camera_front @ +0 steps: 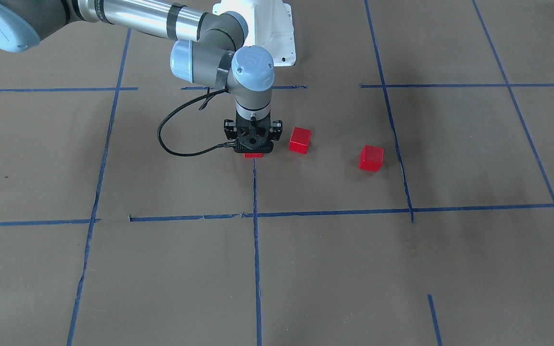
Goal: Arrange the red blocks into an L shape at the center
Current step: 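Set the red cube down beside the other cubes and open the right gripper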
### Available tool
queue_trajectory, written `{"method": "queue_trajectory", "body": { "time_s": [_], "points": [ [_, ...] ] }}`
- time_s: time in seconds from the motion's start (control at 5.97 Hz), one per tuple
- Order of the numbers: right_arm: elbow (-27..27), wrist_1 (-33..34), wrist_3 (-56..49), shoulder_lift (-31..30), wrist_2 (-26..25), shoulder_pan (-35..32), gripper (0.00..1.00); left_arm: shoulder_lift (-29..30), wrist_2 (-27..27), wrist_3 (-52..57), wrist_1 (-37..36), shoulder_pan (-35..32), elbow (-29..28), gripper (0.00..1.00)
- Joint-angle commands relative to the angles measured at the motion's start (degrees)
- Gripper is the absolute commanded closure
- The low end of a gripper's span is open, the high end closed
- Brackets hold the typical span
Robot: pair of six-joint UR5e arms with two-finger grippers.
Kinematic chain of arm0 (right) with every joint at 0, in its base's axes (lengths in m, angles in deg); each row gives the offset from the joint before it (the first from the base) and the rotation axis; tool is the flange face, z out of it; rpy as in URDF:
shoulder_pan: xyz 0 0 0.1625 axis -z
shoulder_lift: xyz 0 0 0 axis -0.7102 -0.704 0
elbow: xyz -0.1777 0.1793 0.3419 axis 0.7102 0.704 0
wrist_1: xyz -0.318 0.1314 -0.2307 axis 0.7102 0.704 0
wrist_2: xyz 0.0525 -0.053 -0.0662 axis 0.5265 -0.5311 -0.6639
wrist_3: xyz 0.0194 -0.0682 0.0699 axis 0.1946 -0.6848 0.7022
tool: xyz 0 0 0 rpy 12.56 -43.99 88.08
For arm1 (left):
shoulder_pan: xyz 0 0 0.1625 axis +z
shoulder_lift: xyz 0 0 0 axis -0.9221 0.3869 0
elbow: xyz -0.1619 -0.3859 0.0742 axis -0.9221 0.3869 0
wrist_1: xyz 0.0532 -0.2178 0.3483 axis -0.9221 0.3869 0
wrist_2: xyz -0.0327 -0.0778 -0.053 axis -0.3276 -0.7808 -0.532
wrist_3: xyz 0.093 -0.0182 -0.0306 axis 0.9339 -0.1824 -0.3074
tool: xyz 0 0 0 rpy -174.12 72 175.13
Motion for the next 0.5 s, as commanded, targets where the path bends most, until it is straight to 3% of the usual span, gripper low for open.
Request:
{"method": "queue_trajectory", "body": {
  "time_s": [0.0,0.33],
  "points": [
    [-3.9,0.5,-0.2,0.3,1.0,-3.5,0.00,0.2,0.0,0.0,0.0,0.1,0.3,0.00],
    [-4.8,0.9,-6.4,-2.1,8.4,-12.8,0.00,-0.2,0.2,0.0,-0.3,0.1,3.5,0.00]
  ]
}}
